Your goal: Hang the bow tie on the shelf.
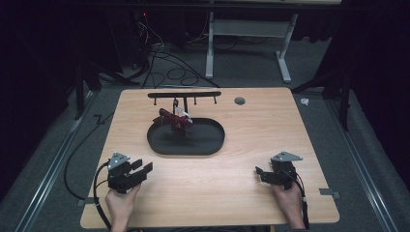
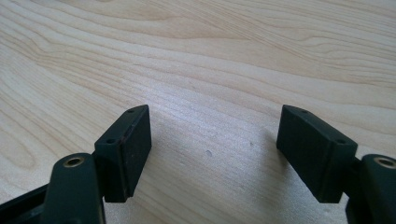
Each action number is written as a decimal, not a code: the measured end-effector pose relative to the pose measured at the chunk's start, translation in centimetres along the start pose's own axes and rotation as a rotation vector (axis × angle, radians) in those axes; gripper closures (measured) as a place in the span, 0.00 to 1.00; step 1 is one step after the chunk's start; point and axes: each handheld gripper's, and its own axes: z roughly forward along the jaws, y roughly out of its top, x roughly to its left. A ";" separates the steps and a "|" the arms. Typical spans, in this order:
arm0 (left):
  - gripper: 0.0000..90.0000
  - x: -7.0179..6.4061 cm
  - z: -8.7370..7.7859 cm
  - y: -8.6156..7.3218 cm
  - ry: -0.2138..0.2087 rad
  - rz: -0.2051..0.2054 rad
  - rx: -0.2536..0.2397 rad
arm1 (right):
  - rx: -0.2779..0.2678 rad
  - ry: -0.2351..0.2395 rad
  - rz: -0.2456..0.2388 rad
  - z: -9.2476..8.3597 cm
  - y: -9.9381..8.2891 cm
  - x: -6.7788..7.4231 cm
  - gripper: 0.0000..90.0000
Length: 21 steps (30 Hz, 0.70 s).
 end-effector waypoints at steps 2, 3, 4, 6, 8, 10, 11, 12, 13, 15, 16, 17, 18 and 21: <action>0.58 0.0 0.2 -0.1 0.002 0.002 0.008 | -0.001 0.000 -0.002 0.0 0.0 0.0 0.31; 0.58 0.0 0.4 -0.2 0.001 0.003 0.013 | 0.002 0.000 0.000 0.0 0.0 0.0 0.31; 0.58 0.0 0.5 -0.2 0.003 0.005 0.015 | 0.000 0.001 -0.004 0.0 0.0 0.0 0.31; 0.58 0.0 0.6 -0.2 0.004 0.008 0.023 | 0.001 0.000 -0.002 0.0 0.0 0.0 0.31; 0.58 -0.1 0.7 -0.3 0.007 0.010 0.025 | 0.001 0.001 -0.001 0.0 0.0 0.0 0.31; 0.58 -0.1 0.9 -0.4 0.007 0.009 0.027 | 0.000 0.001 -0.001 0.0 0.0 0.0 0.31; 0.58 -0.1 1.0 -0.4 0.008 0.011 0.031 | 0.001 0.000 -0.002 0.0 0.0 0.0 0.31; 0.58 -0.1 1.1 -0.4 0.009 0.011 0.034 | 0.000 0.001 -0.004 0.0 0.0 0.0 0.31; 0.58 -0.1 1.3 -0.5 0.010 0.012 0.037 | 0.000 0.001 -0.004 0.0 0.0 0.0 0.31; 0.58 -0.1 1.5 -0.6 0.010 0.009 0.042 | 0.000 0.000 -0.004 0.0 0.0 0.0 0.31; 0.58 -0.1 1.6 -0.6 0.008 0.008 0.046 | 0.000 0.000 -0.002 0.0 0.0 0.0 0.31; 0.58 -0.1 1.7 -0.7 0.012 0.009 0.044 | 0.000 0.001 -0.004 0.0 0.0 0.0 0.31; 0.58 -0.1 1.8 -0.7 0.012 0.011 0.046 | 0.000 0.001 -0.003 0.0 0.0 0.0 0.31; 0.58 -0.1 2.2 -0.9 0.012 0.010 0.057 | 0.002 0.000 -0.001 0.0 0.0 0.0 0.31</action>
